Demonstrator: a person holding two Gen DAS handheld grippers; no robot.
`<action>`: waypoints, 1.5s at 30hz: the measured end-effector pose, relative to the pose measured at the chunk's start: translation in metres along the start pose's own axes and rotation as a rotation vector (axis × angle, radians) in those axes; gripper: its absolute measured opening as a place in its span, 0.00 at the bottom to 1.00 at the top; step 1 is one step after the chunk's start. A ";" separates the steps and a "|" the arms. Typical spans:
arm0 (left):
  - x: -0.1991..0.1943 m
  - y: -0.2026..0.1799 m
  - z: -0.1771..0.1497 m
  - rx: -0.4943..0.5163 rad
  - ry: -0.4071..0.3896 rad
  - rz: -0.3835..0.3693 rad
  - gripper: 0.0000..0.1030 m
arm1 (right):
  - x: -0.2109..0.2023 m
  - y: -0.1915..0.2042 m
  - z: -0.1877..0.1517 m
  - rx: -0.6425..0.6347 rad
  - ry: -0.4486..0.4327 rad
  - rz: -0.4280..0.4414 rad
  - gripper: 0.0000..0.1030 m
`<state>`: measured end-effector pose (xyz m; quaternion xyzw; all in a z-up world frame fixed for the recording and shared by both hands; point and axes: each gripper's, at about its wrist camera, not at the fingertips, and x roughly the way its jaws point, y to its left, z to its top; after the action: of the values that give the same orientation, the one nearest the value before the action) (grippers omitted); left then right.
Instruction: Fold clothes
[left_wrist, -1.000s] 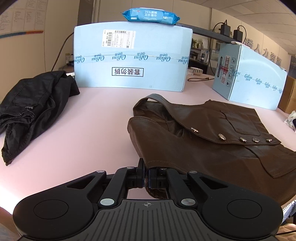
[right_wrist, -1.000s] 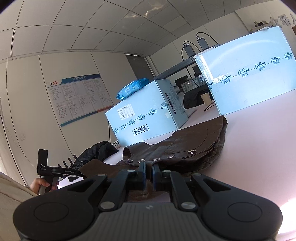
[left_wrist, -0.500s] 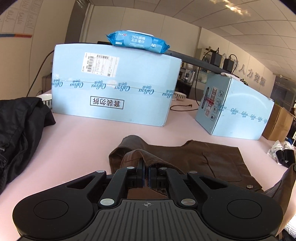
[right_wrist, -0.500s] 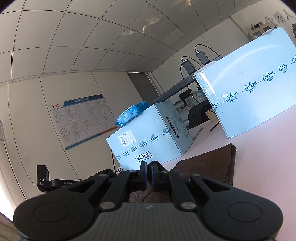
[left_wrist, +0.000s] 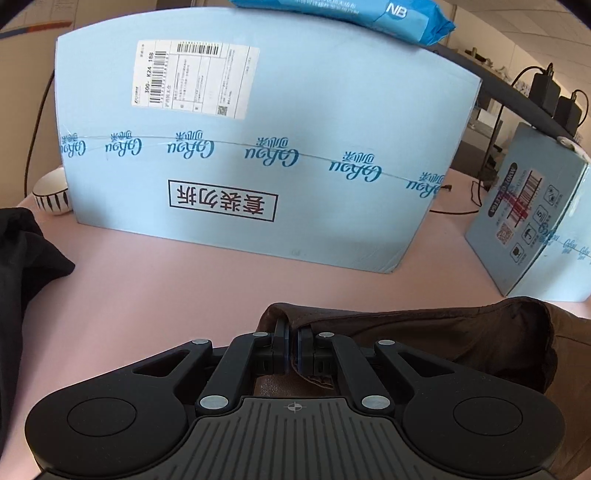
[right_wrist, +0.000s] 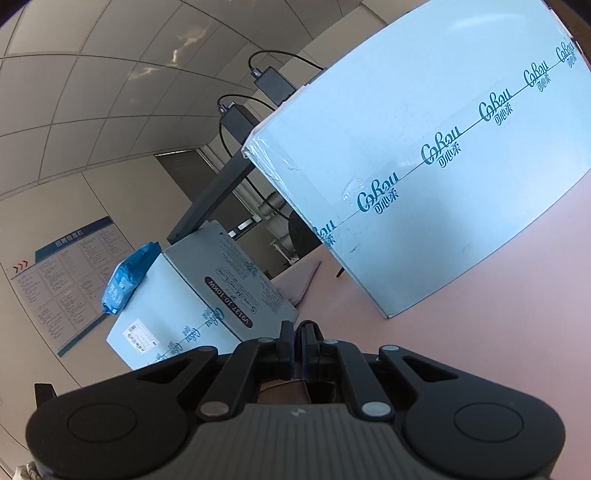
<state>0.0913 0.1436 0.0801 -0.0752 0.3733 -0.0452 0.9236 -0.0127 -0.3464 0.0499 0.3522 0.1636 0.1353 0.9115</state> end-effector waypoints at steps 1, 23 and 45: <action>0.015 0.000 0.002 -0.009 0.027 0.008 0.06 | 0.013 -0.009 0.000 0.008 0.019 -0.025 0.04; -0.028 -0.023 0.016 0.249 -0.171 0.376 0.83 | 0.008 0.028 0.011 -0.252 -0.060 -0.205 0.92; -0.005 -0.121 -0.063 0.428 0.024 0.036 0.92 | 0.092 0.128 -0.068 -0.423 0.512 -0.318 0.83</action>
<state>0.0409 0.0188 0.0599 0.1301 0.3676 -0.1077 0.9145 0.0271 -0.1808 0.0720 0.0810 0.4077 0.1064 0.9032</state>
